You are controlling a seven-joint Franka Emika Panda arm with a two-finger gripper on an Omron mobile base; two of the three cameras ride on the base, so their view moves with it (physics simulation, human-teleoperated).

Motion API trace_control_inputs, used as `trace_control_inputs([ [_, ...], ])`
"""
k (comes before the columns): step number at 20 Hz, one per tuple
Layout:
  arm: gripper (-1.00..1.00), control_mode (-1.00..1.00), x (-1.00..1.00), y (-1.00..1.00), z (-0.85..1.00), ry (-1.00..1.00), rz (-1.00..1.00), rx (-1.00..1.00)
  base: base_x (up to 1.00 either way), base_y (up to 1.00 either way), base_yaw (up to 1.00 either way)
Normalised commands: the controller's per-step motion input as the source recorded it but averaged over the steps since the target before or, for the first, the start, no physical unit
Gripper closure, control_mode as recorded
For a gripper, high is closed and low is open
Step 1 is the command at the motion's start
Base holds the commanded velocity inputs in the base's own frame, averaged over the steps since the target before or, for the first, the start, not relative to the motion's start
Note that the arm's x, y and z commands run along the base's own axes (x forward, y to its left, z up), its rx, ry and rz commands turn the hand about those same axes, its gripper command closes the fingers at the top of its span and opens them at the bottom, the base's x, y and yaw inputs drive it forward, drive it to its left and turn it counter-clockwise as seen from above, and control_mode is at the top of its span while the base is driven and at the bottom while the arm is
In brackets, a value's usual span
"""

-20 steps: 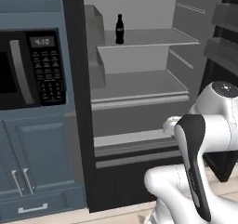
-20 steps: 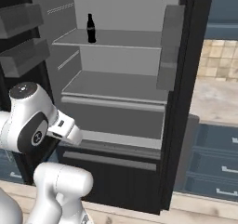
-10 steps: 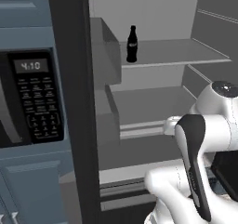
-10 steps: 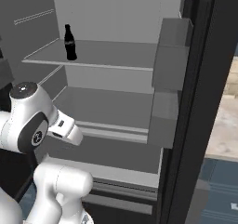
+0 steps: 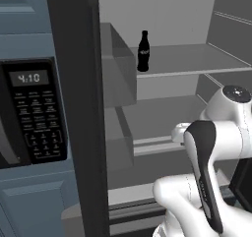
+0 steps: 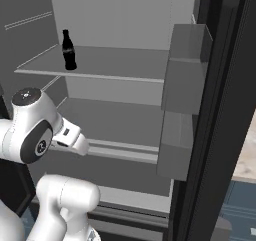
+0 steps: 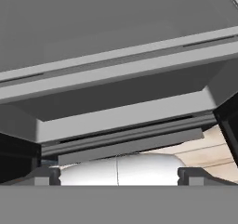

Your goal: Open the fridge, grab two sodas, and place both sodas inside the bowl with ice on the dining counter.

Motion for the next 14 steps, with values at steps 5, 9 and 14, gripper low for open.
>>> trace_control_inputs([
  [5,-1.0,-1.0,0.23,0.08,0.16,-0.22,0.09,0.0,0.0,0.0,0.0],
  [9,-1.0,-1.0,0.01,0.0,0.55,-0.45,0.11,0.0,0.0,0.0,0.0],
  [14,-1.0,-1.0,0.0,0.0,0.73,-0.49,0.07,-0.01,0.0,0.0,0.0],
])
